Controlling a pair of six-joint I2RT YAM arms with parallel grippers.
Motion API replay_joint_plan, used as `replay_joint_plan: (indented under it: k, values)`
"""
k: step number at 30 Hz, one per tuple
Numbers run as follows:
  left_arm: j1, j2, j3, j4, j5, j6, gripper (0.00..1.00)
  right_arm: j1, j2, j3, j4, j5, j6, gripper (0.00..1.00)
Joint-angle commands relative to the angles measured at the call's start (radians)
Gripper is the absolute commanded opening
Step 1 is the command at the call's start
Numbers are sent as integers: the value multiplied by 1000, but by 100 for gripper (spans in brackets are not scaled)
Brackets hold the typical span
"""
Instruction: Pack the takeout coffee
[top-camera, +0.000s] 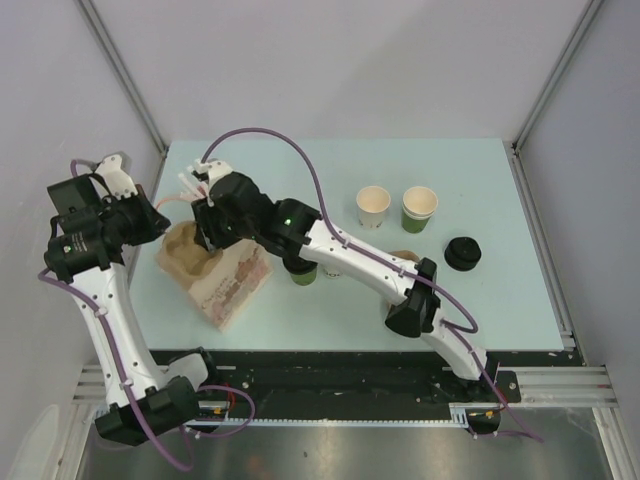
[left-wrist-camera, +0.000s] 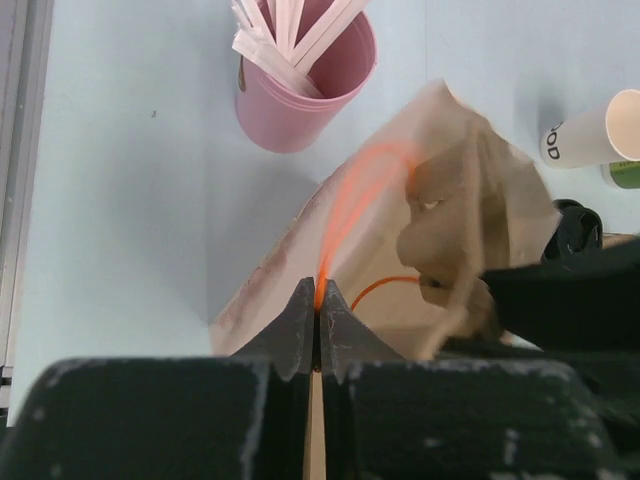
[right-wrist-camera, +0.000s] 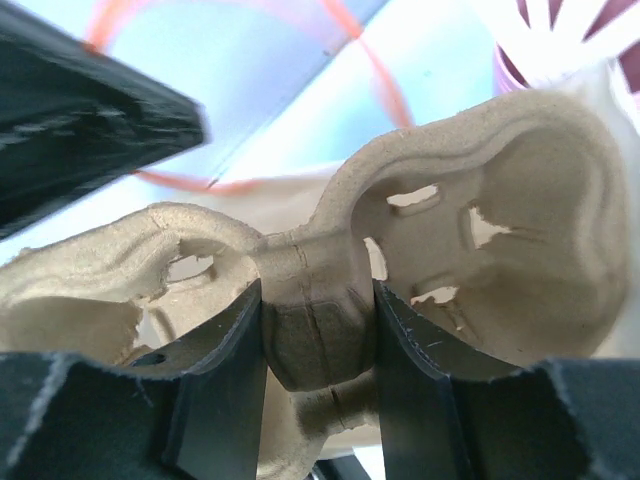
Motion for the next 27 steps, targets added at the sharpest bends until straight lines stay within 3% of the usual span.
replay_joint_plan:
  k: [1, 6, 15, 27]
  values:
    - [3, -27, 40, 28, 37, -6, 0, -12, 72, -14, -127, 21, -42, 0]
    - [3, -25, 43, 30, 48, 0, 0, -9, 86, -16, -137, 35, -58, 0]
    - [2, -8, 55, 30, -12, 4, 0, 29, 68, -69, -131, -23, -267, 0]
    - [2, -53, -24, 28, 97, 11, 0, 66, 183, -68, -248, -60, -355, 0]
